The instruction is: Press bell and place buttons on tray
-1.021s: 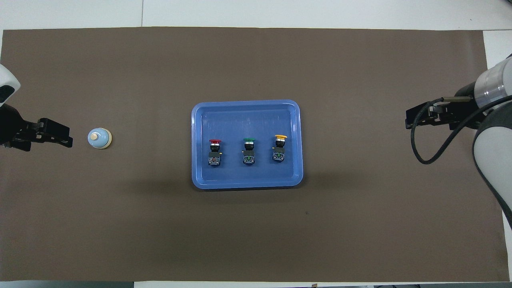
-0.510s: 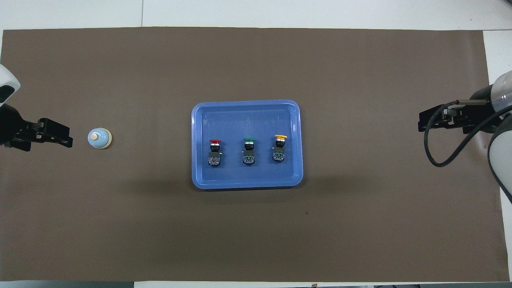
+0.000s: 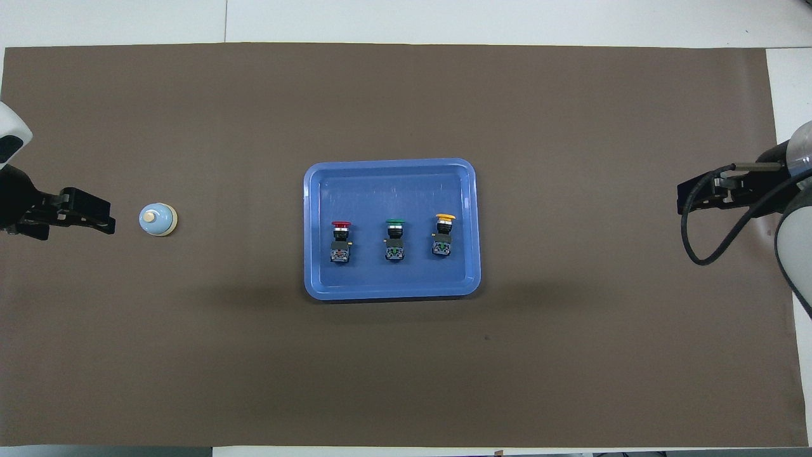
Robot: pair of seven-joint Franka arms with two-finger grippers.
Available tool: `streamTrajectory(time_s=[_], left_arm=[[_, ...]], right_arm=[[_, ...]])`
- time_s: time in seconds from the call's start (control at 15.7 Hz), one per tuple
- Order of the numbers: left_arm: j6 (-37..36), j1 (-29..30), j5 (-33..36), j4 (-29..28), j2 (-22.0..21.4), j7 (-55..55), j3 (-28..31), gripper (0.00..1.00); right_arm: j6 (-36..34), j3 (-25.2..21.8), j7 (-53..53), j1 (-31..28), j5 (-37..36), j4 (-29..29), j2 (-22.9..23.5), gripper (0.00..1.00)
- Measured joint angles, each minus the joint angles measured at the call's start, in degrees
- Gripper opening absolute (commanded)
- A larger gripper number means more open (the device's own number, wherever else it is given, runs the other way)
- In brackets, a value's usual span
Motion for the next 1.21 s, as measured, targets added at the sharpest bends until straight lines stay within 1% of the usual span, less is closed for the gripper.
streamTrajectory(time_s=[0.45,1.02,1.21], left_arm=[[0.0,0.0,0.0,0.0,0.0,0.0,0.0,1.0],[0.0,0.0,0.0,0.0,0.0,0.0,0.0,1.0],[2.9,0.0,0.0,0.1,0.0,0.0,0.0,1.0]], right_arm=[[-2.5,0.0,0.0,0.0,0.0,0.0,-0.1,1.0],[-2.5,0.1,0.0,0.0,0.0,0.0,-0.2,1.0],[-2.5,0.1,0.0,0.0,0.0,0.0,-0.2,1.0]])
